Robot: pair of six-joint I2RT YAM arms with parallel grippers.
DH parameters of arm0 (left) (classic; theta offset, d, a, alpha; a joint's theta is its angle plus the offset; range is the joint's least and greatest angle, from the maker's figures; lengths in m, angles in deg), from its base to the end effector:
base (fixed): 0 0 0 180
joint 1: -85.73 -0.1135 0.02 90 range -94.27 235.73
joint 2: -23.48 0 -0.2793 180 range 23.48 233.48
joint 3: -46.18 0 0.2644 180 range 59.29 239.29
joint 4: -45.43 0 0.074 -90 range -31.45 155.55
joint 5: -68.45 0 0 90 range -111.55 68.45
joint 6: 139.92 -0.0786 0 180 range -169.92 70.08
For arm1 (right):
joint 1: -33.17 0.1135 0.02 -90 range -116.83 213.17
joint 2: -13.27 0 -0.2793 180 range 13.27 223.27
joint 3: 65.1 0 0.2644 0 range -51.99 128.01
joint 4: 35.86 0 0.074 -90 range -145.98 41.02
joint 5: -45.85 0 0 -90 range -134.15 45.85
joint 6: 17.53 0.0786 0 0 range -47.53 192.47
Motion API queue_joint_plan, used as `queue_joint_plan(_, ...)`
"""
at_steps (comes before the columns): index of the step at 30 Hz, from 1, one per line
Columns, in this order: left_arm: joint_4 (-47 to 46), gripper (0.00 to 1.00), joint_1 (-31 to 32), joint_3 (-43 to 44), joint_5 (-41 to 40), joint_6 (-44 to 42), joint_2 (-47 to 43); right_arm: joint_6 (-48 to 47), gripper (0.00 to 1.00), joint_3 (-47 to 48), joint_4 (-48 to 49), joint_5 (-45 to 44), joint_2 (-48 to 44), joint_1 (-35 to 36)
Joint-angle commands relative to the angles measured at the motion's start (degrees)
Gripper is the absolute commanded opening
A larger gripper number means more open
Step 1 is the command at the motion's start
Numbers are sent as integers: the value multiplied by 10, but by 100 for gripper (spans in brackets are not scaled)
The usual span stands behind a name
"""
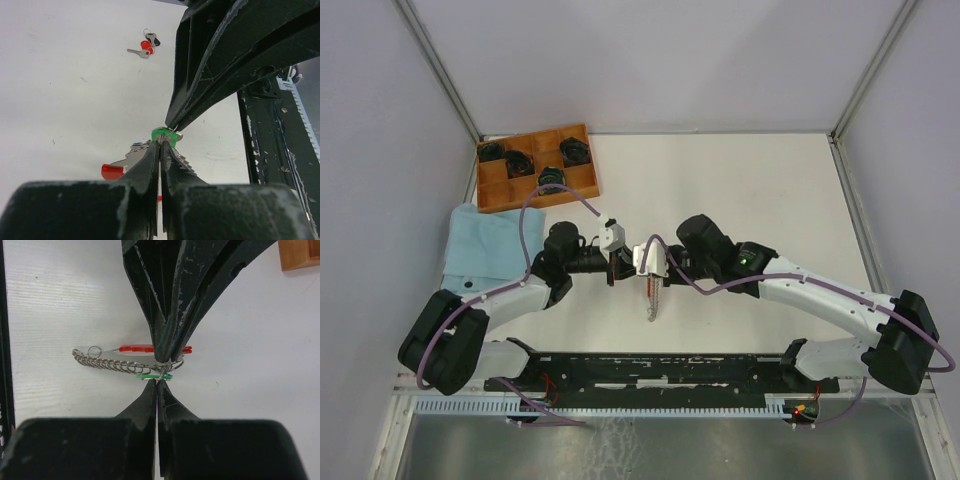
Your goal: Put the keys on the keyring
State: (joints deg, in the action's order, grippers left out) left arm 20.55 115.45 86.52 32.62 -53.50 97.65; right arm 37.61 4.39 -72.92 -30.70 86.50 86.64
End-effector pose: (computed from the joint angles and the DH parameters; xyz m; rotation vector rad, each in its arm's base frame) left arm 0.2133 -0.1951 0.2163 1.1619 1.3719 -1.1390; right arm 0.1741 0.2657 0.2654 -1.6873 1.5594 0.4368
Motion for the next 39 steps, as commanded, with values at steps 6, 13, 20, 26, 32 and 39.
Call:
queue_joint_plan(6, -61, 3, -5, -5, -42, 22, -24, 19, 1, -17, 19, 14, -3, 0)
queue_joint_plan(13, -62, 3, -6, -10, -58, 21, -34, 22, 1, -29, 21, 1, -4, -1)
queue_joint_plan(20, -78, 3, -8, -17, -65, 31, -41, 28, 1, -39, 27, 12, -10, -7)
queue_joint_plan(26, -106, 3, -8, -26, -74, 45, -45, 27, 1, -32, 38, 32, -10, -7)
queue_joint_plan(32, -153, 3, -8, -40, -91, 73, -40, 18, 1, -7, 48, 56, 0, -7)
queue_joint_plan(39, -227, 3, -5, -61, -125, 117, -31, 15, 1, 16, 56, 79, 17, -7)
